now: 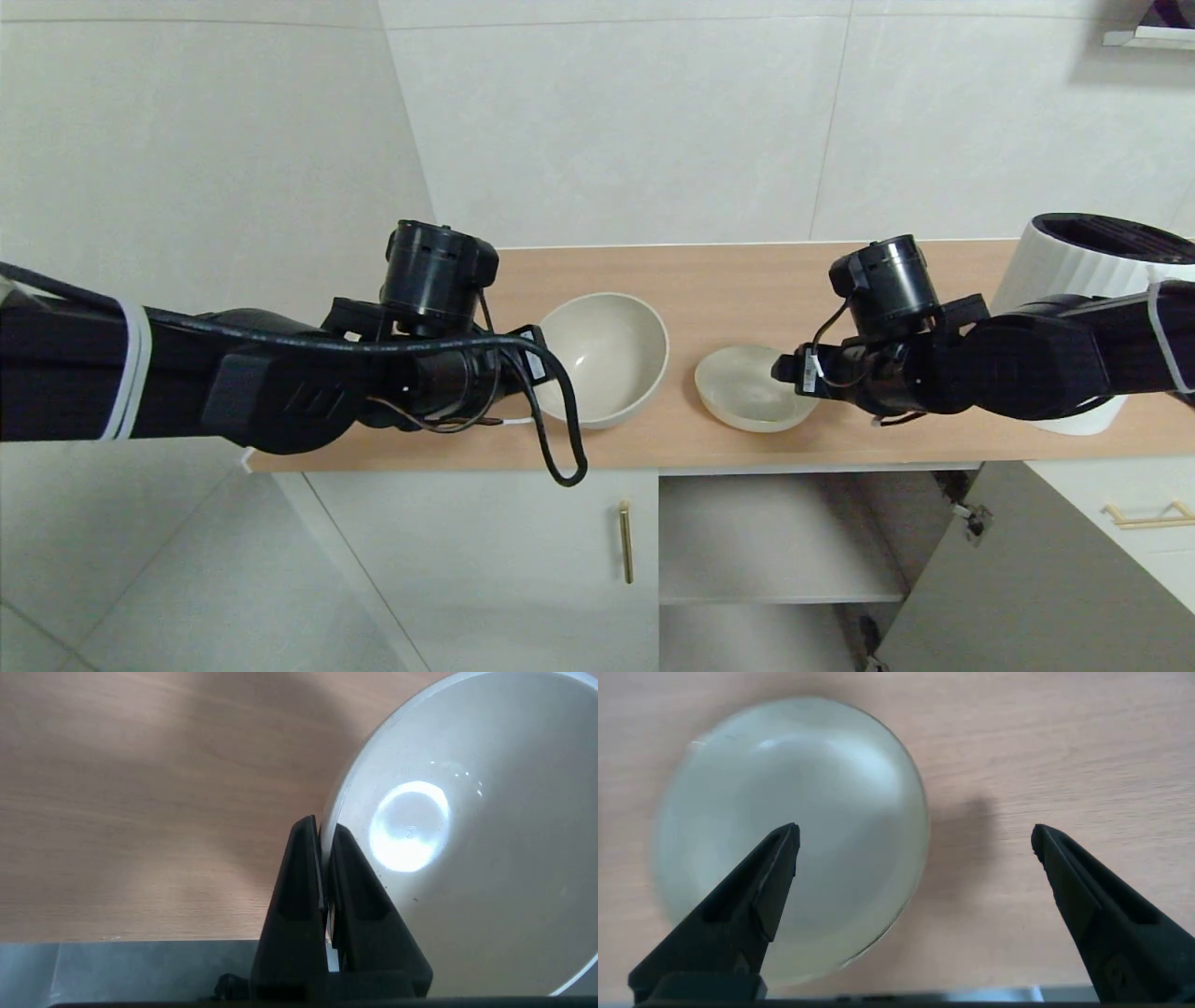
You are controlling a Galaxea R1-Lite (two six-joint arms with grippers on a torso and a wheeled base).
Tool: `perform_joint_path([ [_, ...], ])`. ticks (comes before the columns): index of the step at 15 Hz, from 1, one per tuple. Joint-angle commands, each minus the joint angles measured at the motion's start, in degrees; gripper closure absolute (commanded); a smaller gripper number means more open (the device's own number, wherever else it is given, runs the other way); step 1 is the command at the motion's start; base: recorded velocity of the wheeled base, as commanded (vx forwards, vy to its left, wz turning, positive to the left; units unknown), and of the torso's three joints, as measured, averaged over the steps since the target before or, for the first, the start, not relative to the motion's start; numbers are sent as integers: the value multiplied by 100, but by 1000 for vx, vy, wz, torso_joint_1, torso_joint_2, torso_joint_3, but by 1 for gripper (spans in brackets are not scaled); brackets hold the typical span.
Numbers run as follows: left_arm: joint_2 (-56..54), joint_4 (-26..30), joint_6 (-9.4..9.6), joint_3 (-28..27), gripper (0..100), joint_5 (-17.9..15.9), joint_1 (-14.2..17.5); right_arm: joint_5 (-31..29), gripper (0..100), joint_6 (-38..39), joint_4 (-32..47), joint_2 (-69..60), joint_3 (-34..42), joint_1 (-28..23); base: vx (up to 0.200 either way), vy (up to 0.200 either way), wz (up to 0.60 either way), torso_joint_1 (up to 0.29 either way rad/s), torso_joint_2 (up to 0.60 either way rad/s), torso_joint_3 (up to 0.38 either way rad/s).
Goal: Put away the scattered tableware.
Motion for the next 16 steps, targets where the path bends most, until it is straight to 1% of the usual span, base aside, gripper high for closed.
perform_joint_path([
  [1,-72,-4,-1,10,100,2,-1,-8,0,-3,-3,216,-49,-83,0,0,0,0,0,0],
  [3,-72,-4,-1,10,100,2,-1,-113,0,-3,-3,313,-84,-101,0,0,0,0,0,0],
  [10,-80,-4,-1,10,100,2,-1,-105,0,-3,-11,339,-84,-92,0,0,0,0,0,0],
  [11,-89,-4,-1,10,100,2,-1,-105,100,-3,-11,348,-84,-101,0,0,0,0,0,0],
  [16,-98,-4,-1,10,100,2,-1,-96,100,5,-47,348,-75,-92,0,0,0,0,0,0],
])
